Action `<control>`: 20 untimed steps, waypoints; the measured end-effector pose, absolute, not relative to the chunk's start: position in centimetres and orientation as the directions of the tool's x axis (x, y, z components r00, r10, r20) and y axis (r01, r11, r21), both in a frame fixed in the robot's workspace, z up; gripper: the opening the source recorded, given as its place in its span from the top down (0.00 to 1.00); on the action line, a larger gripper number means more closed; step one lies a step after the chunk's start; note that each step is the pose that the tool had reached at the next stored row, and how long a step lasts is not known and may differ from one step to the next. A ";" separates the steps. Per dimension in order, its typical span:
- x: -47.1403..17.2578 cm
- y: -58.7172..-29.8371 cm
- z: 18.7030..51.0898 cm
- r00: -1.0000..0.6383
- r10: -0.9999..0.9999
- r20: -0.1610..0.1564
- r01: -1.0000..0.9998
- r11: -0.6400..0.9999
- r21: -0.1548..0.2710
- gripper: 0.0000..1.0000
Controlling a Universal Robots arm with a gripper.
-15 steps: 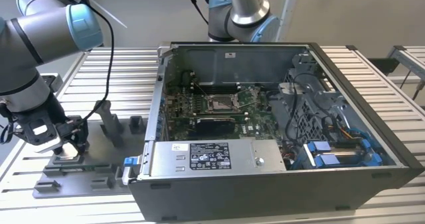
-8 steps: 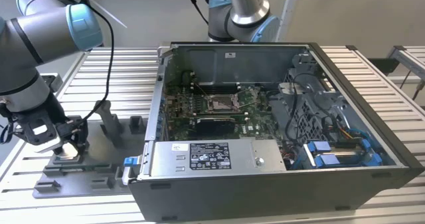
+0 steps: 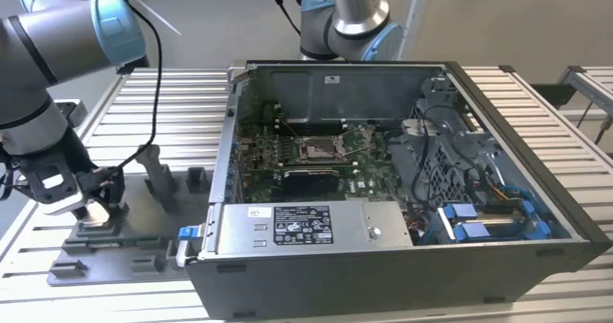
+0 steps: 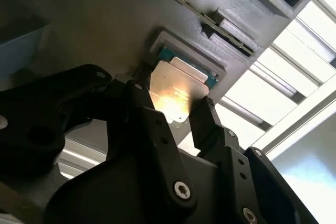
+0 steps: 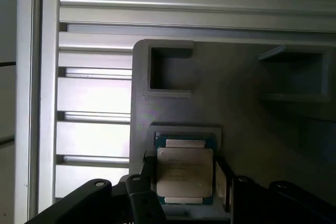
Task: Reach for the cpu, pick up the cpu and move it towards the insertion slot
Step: 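Pick up the cpu and move it towards the insertion slot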
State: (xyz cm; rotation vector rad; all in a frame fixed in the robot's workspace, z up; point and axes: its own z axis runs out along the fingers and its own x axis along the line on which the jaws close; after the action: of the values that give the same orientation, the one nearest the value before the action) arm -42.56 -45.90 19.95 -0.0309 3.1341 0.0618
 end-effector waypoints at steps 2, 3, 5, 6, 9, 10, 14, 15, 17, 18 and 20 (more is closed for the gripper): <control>-42.6 -45.9 20.1 -1.000 -0.020 -0.007 -0.020 0.999 0.039 1.00; -42.6 -45.9 20.2 -1.000 -0.020 -0.007 -0.020 0.999 0.040 1.00; -42.6 -45.9 20.3 -1.000 -0.020 -0.007 -0.020 0.999 0.039 1.00; -42.6 -45.9 20.4 -1.000 -0.020 -0.007 -0.020 0.999 0.039 1.00; -42.6 -45.9 20.8 -1.000 -0.020 -0.007 -0.020 0.999 0.039 1.00; -42.6 -45.9 20.9 -1.000 -0.020 -0.007 -0.020 0.999 0.039 1.00; -42.6 -45.9 21.3 -1.000 -0.020 -0.007 -0.020 0.999 0.039 1.00; -42.6 -45.9 21.4 -1.000 -0.020 -0.007 -0.020 0.999 0.039 1.00; -42.6 -45.9 21.8 -1.000 -0.020 -0.007 -0.020 0.999 0.039 1.00; -42.6 -45.9 22.0 -1.000 -0.020 -0.007 -0.020 0.999 0.039 1.00; -42.6 -45.9 22.2 -1.000 -0.020 -0.007 -0.020 0.999 0.039 1.00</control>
State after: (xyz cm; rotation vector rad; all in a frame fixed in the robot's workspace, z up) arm -42.56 -45.90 22.22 -0.0309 3.1344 0.0618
